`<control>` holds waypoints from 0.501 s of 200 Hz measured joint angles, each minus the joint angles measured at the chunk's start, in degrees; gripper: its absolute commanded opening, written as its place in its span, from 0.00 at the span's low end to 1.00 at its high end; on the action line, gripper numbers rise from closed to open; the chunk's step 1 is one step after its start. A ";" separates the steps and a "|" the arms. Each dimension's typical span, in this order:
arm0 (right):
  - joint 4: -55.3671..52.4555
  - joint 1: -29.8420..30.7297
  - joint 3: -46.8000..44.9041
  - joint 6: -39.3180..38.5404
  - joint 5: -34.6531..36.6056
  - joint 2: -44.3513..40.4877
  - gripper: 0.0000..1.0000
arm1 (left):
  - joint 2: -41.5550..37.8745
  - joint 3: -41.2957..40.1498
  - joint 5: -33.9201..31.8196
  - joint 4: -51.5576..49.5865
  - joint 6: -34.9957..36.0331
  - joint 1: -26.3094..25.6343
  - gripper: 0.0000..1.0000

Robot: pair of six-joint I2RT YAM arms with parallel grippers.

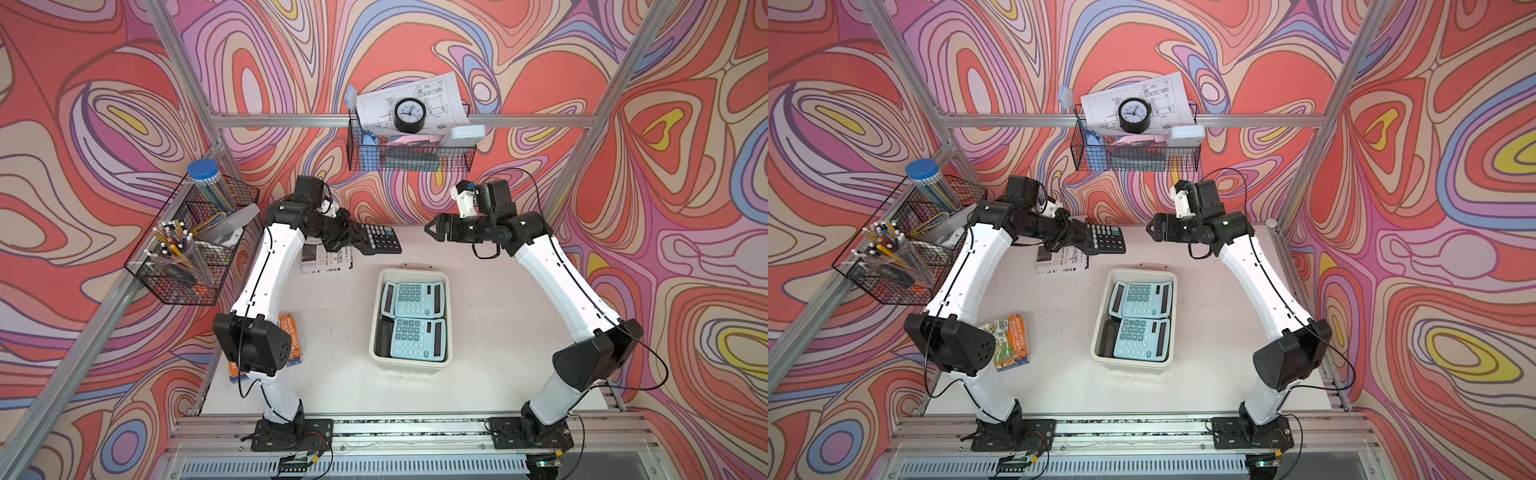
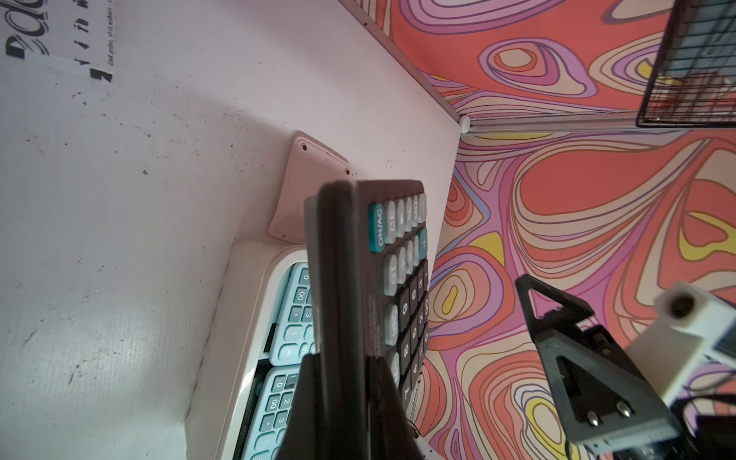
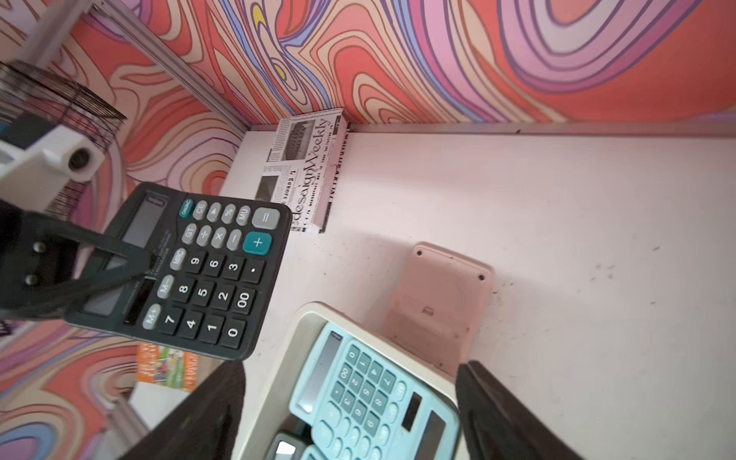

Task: Put the calculator in the storage box
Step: Pick up the calculator at the center of the board.

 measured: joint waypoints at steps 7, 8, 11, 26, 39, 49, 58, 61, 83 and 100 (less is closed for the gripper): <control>1.90 -1.57 -1.88 2.71 -3.91 0.04 0.81 | -0.96 -1.86 0.79 2.05 -0.13 0.00 0.00; 2.12 -1.70 -2.08 2.95 -4.31 0.04 0.81 | -1.03 -2.05 0.87 2.25 -0.17 0.00 0.00; 3.15 -2.34 -2.97 4.31 -6.01 0.04 0.81 | -1.44 -3.02 1.29 3.37 -0.44 0.00 0.00; 8.79 -5.03 -7.85 10.19 -13.70 0.04 0.80 | -3.04 -7.26 3.21 8.02 -1.46 0.00 0.00; 14.56 -6.67 -12.24 16.31 -20.13 0.22 0.78 | -3.82 -10.45 5.07 11.82 -2.99 0.00 0.00; 18.82 -7.37 -14.62 20.68 -24.52 0.76 0.77 | -4.11 -12.87 6.93 15.52 -4.72 -0.11 0.00; 22.18 -7.56 -15.85 23.96 -27.91 1.60 0.77 | -4.17 -14.73 8.33 18.45 -6.38 -0.20 0.00; 23.10 -7.56 -16.13 24.81 -28.85 1.86 0.76 | -4.17 -15.32 8.76 19.47 -6.93 -0.24 0.00; 29.29 -7.43 -17.42 31.08 -35.15 3.26 0.74 | -4.13 -17.92 11.69 24.33 -10.03 -0.79 0.00; 32.74 -7.37 -17.44 34.12 -38.71 4.04 0.73 | -4.11 -17.94 13.57 26.88 -11.30 -1.46 0.00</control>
